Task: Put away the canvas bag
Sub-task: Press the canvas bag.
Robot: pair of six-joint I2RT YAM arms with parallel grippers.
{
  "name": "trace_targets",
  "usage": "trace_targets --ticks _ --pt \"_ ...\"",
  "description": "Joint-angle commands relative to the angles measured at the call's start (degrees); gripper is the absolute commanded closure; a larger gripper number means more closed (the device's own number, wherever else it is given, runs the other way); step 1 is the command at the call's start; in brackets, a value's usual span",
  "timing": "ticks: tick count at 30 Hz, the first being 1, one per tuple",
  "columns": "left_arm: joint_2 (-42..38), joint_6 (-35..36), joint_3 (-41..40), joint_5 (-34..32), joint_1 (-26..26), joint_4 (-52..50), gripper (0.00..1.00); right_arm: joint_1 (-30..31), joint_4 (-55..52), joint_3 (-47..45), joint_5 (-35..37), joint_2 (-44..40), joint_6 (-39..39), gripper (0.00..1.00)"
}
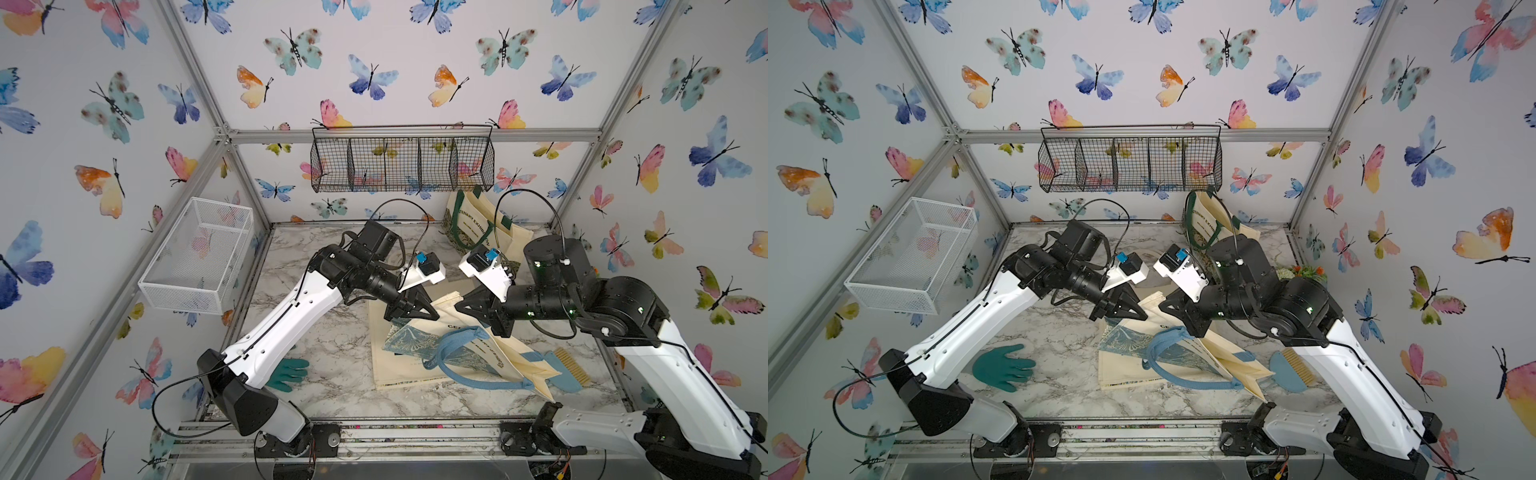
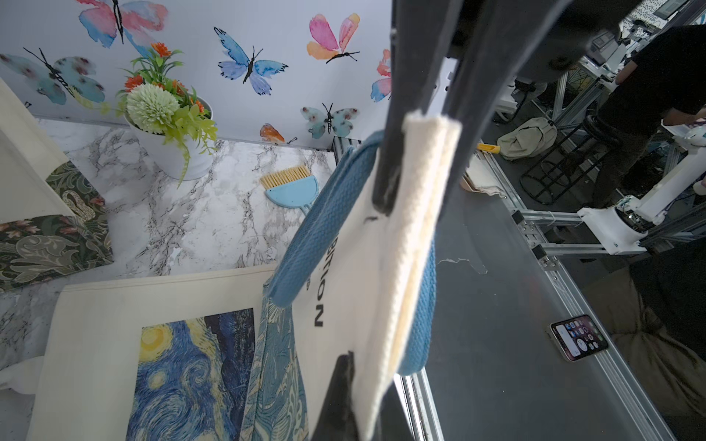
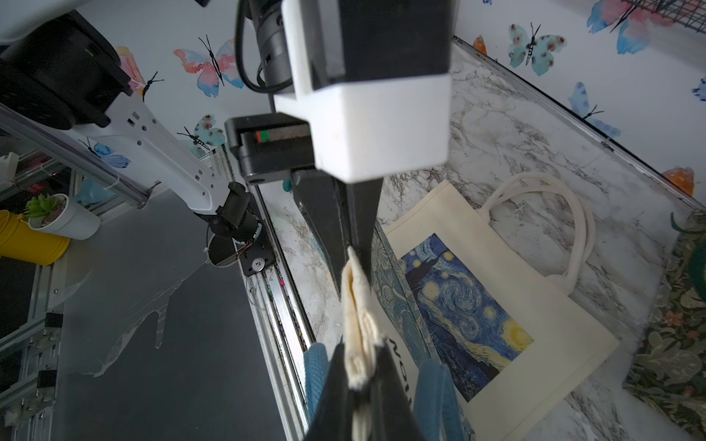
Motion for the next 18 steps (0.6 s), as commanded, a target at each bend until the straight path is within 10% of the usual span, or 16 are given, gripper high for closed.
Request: trace_targets --ticks 1,11,18 --pt "-0.76 -0.24 1.1 4.59 -0.53 0.2 1.0 -0.06 -0.63 -1.0 -1.31 1.78 -0.51 0.96" --pt "-0.27 -1.19 3.35 6.68 -0.53 1.14 1.0 -0.06 -2.12 -3.5 -5.54 2.29 -2.7 0.67" --pt "-0.2 -2.54 2.89 8.28 -0.54 2.94 0.98 -0.06 -0.25 -2.72 -2.05 1.03 -1.23 0.98"
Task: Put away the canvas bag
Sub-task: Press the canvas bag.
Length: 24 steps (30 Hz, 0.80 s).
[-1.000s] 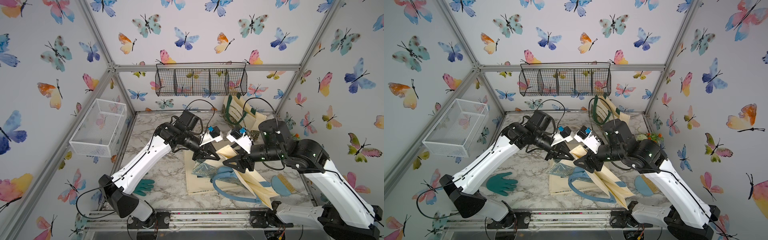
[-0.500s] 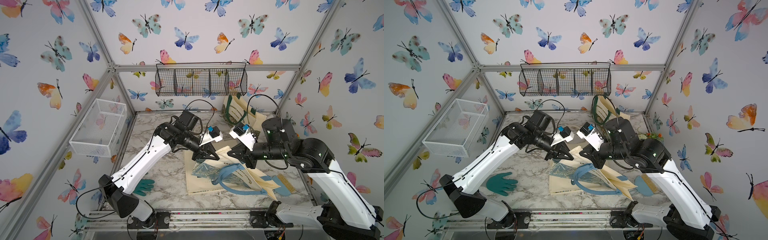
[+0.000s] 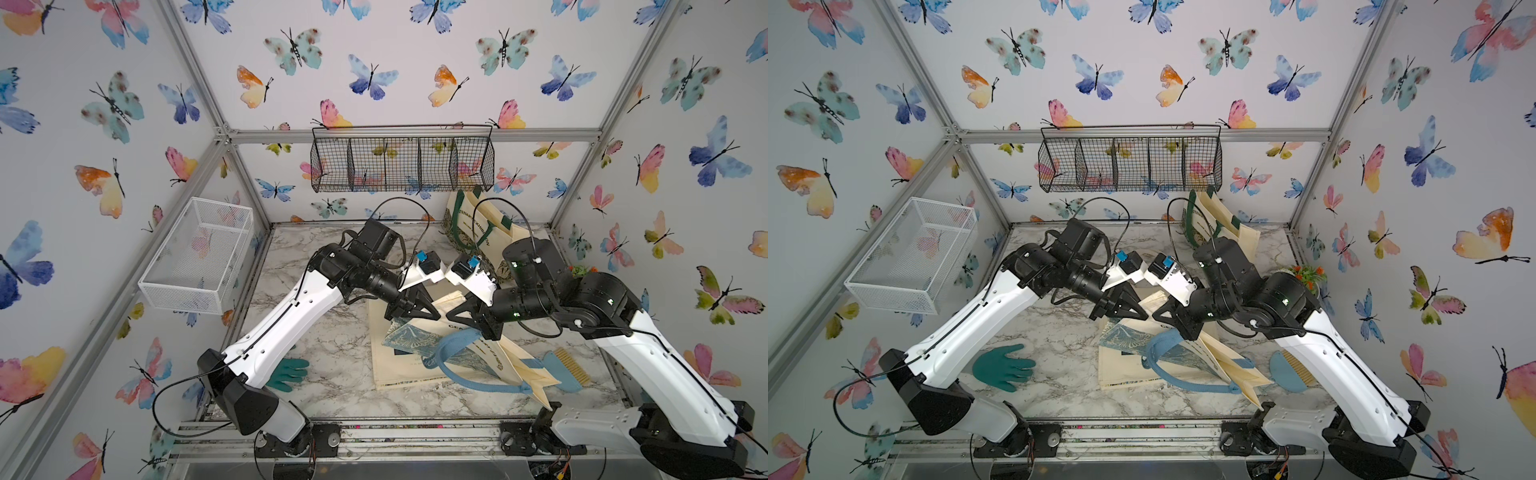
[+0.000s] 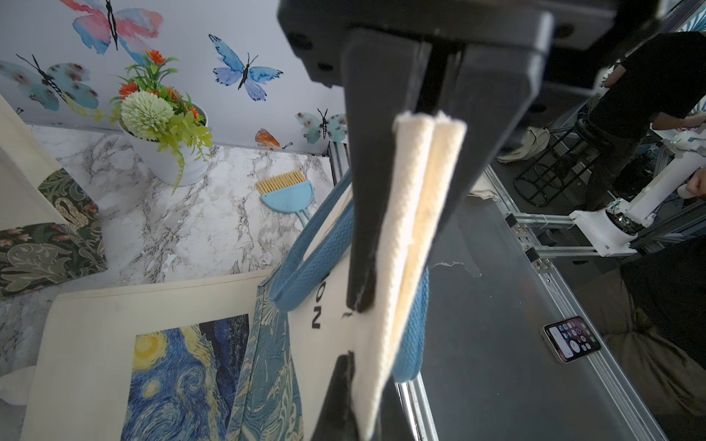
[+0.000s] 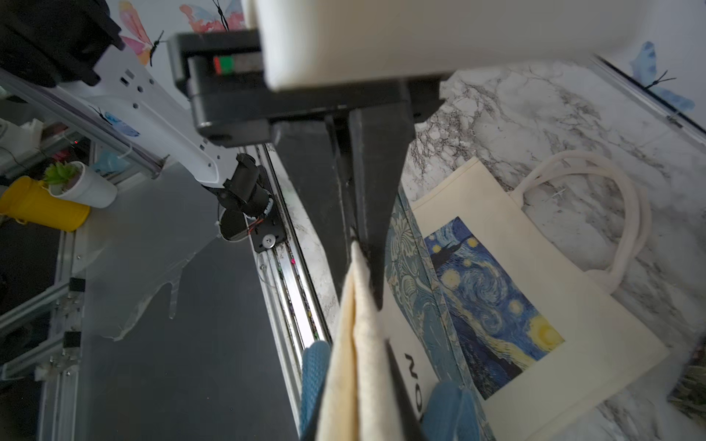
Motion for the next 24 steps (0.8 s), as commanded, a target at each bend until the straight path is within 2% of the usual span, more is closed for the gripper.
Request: trace_targets --ticks 1,3,4,6,7,10,12,15,16,18,19,23,24 --pt "-0.77 -1.87 1.0 7.29 -0.33 3.67 0.86 -0.04 -0.28 2.04 2.45 -0.37 0.89 0.98" --pt "-1.68 -3.71 -1.5 7.39 -0.35 6.66 0.6 -0.04 -1.84 5.76 2.67 1.42 1.6 0.98" --pt "-2.44 -5.12 -3.11 7.3 -0.36 9.07 0.54 -0.04 -3.55 8.47 2.47 3.15 2.04 0.98" --pt "-4.37 -8.56 -6.31 7.74 -0.54 14.81 0.51 -0.04 -3.67 11.05 2.07 4.93 3.99 0.98" --pt "-5.54 -11.08 -8.24 7.89 -0.61 18.82 0.52 -0.04 -3.47 11.8 1.42 5.69 4.86 0.98" --pt "-8.38 -18.14 -13.47 8.17 -0.62 28.84 0.65 -0.04 -5.18 17.12 4.25 8.81 7.75 0.98" --pt "-7.99 -21.33 -14.52 7.69 -0.38 30.57 0.64 -0.04 -5.48 20.64 6.73 9.76 8.53 0.98" --pt "-5.87 -23.19 -14.41 5.45 -0.4 27.78 0.64 -0.04 -5.72 25.97 11.21 10.68 9.76 0.98" --pt "-5.31 -24.58 -14.76 4.06 -0.38 27.66 0.68 -0.04 -5.88 27.32 12.65 10.92 10.01 0.98" --pt "-4.68 -23.3 -14.72 0.5 -0.36 24.99 0.93 -0.04 -6.01 28.76 14.96 11.06 10.38 0.98" --pt "-5.05 -22.4 -15.11 -1.54 -0.38 24.23 1.0 -0.04 -5.93 29.06 15.88 10.97 10.6 0.98" --pt "-11.83 -24.79 -23.83 -7.24 -0.56 32.45 1.0 -0.03 -5.82 29.32 18.04 10.49 10.74 0.98" --pt "-13.96 -25.86 -26.59 -8.44 -0.56 35.65 0.76 0.01 -5.79 29.44 18.39 10.44 10.74 0.98"
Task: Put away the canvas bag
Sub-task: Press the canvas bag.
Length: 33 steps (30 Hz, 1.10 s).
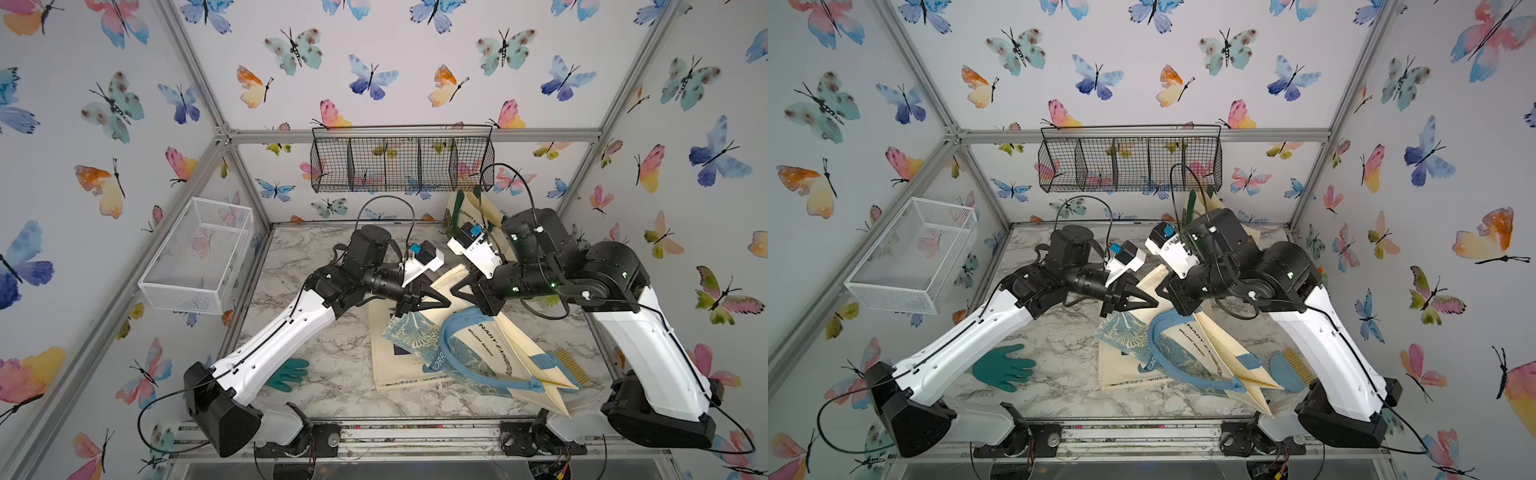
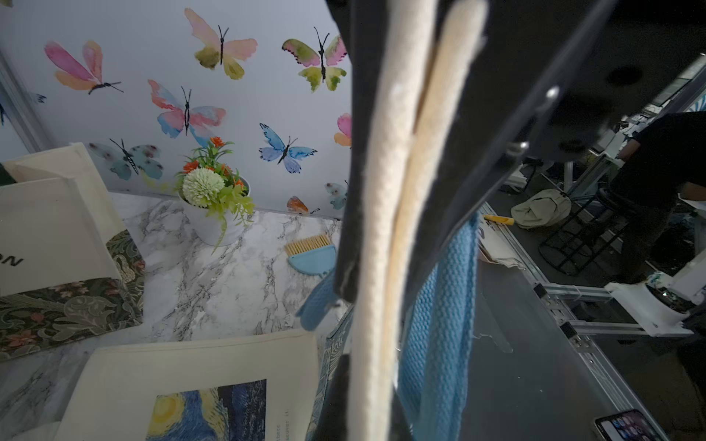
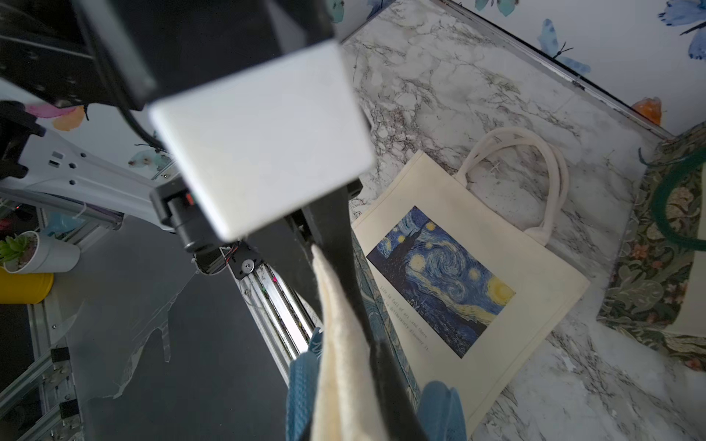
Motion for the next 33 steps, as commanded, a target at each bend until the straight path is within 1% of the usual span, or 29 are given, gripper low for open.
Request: trace_targets --ticks 1,2,3,5,6,7,8,9,10,12,13,14,15,16,18,19,20,21,22,23,27,30,33 --pt "-6.29 -4.91 -9.73 -7.07 0.07 1.77 0.53 -0.97 8.7 4.38 7.22 -2.17 1.91 0.98" --pt "-7.78 -5.69 -11.73 -7.99 0.05 3.56 0.49 -0.97 8.7 4.6 7.53 -2.17 1.89 0.98" --pt "-8.95 -5.61 -13.37 -8.21 0.18 4.47 0.54 -0.93 8.76 4.99 7.74 -2.08 1.77 0.98" --pt "-10.09 -5.69 -15.37 -10.15 0.2 4.58 0.91 -0.96 9.0 5.47 8.21 -1.99 1.65 0.98" --pt "-10.25 -5.89 -16.24 -10.7 0.27 4.47 0.99 -0.98 9.34 5.67 8.3 -1.99 1.68 0.98" --pt "-10.24 -5.83 -16.8 -10.0 0.19 4.21 0.98 -0.98 9.63 5.66 8.32 -1.99 1.66 0.98" --pt "-10.16 -6.04 -17.24 -9.4 0.2 4.06 0.9 -0.98 9.82 5.66 8.21 -1.91 1.63 0.98" --pt "-10.02 -6.49 -17.7 -9.23 0.21 4.06 0.66 -0.98 9.93 5.66 8.09 -1.82 1.55 0.98" --pt "-9.97 -6.93 -18.08 -9.02 0.19 4.14 0.64 -0.98 10.08 5.8 8.04 -1.69 1.64 0.98" --pt "-10.06 -7.01 -18.79 -8.91 0.19 4.27 0.93 -0.97 10.1 5.97 8.04 -1.43 1.54 0.98" --pt "-10.19 -7.12 -18.97 -9.47 0.21 4.07 0.96 -0.98 10.1 6.23 8.3 -1.31 1.52 0.98" --pt "-10.31 -7.09 -19.13 -9.73 0.19 3.9 0.91 -0.98 10.1 6.35 8.47 -1.25 1.49 0.98" --pt "-10.53 -7.35 -19.4 -9.89 0.21 3.92 0.68 -0.98 10.24 6.54 8.57 -1.13 1.34 0.98" --pt "-10.65 -7.82 -19.73 -10.47 0.23 4.03 0.62 -0.98 10.4 6.54 8.67 -1.11 1.21 0.98" --pt "-10.83 -7.53 -20.07 -9.29 0.19 4.05 0.96 -0.97 10.69 6.37 8.55 -0.86 1.03 0.98" --pt "-10.85 -7.54 -20.06 -9.49 0.19 3.82 0.98 -0.96 11.01 6.06 8.65 -0.81 1.07 0.98" --pt "-10.86 -7.73 -20.14 -9.55 0.22 3.71 0.93 -0.98 11.3 5.74 8.94 -0.81 1.07 0.98" --pt "-10.85 -7.97 -20.25 -9.53 0.19 3.65 0.8 -0.98 11.63 5.35 9.27 -0.84 1.1 0.98" --pt "-10.83 -7.85 -20.41 -8.87 0.19 3.58 0.92 -0.98 11.87 5.18 9.49 -0.76 1.09 0.98" --pt "-10.7 -7.28 -20.29 -8.27 0.2 3.0 1.0 -0.98 11.94 5.13 9.46 -0.61 0.88 0.98" --pt "-11.35 -8.97 -20.57 -7.08 0.15 4.23 1.0 -0.98 11.04 3.81 9.92 1.08 -0.51 0.98" --pt "-12.36 -11.78 -21.32 -3.16 -0.15 7.16 1.0 -0.98 10.99 -0.09 10.42 3.19 -1.9 0.98" --pt "-14.18 -14.24 -22.46 -2.13 -1.0 9.79 1.0 -0.97 14.85 -5.2 11.17 4.92 -2.76 0.98"
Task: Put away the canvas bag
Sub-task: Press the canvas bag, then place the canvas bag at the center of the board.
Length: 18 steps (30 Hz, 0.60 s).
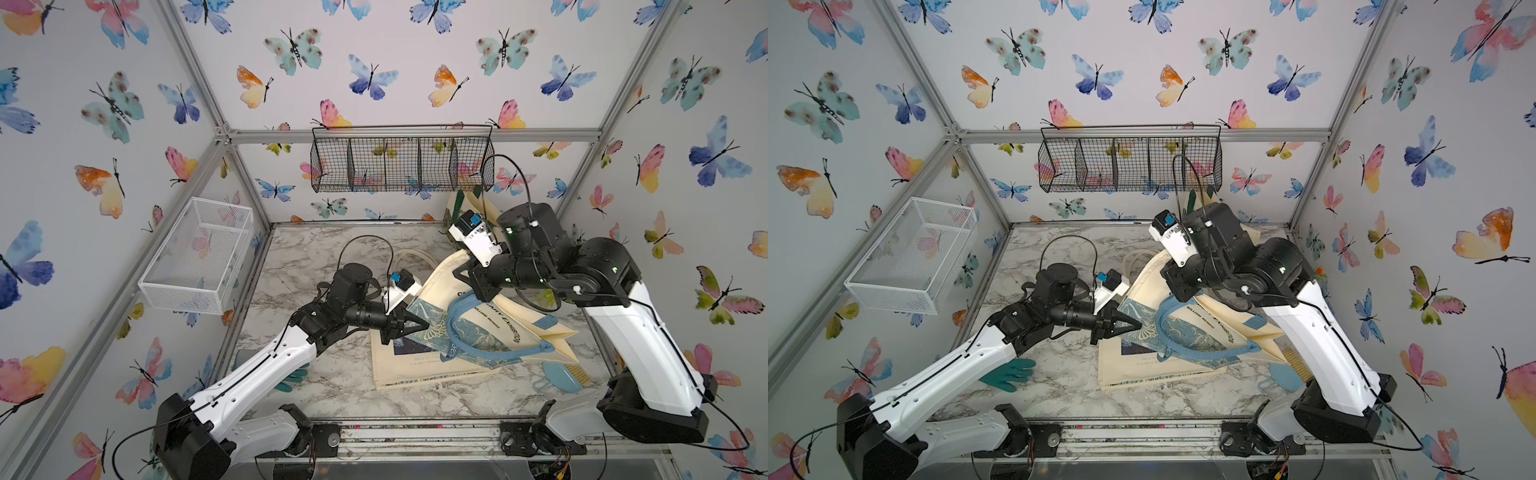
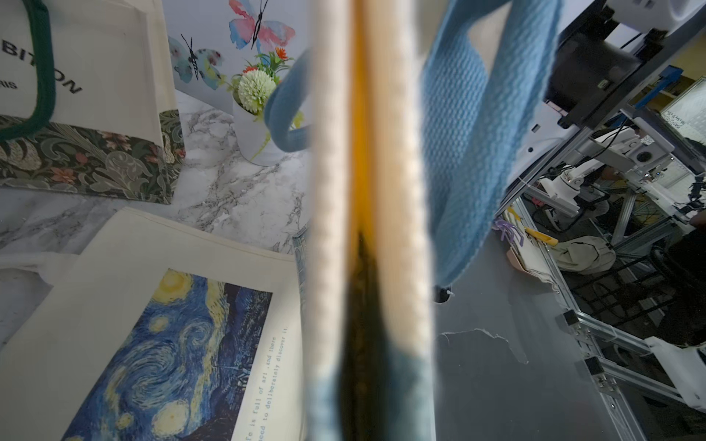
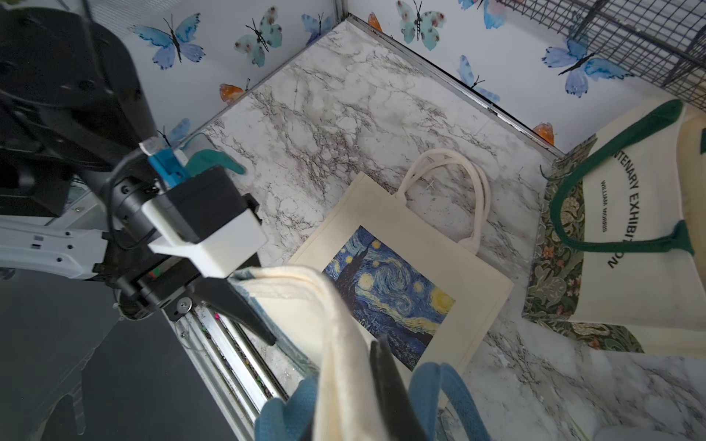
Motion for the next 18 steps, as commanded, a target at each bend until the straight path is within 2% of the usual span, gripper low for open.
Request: trace_targets --ticks 1,5,9,13,18 --pt "-3.1 -4.16 -1.2 6.05 -1.42 3.74 1.0 -0.3 11.26 -4.52 2.71 3.37 -1.43 0.98" --pt "-4.78 -10.35 -3.94 7.05 -1.5 11.14 1.0 -1.29 14.91 -3.06 5.02 9.49 -3.02 0.98" --pt "-3.81 -14.22 -4.3 8.97 -1.86 16.45 1.0 -7.03 14.28 4.63 -0.16 19.16 -3.43 0.98" --pt "-2.06 -15.85 -3.53 9.16 -2.77 19.92 1.0 -10.58 14.69 10.52 -3.53 27.64 -3.84 0.98" --pt "1.5 -16.14 -1.46 6.68 -3.14 22.11 1.0 -10.93 14.05 15.64 -5.15 36.94 -4.28 0.97"
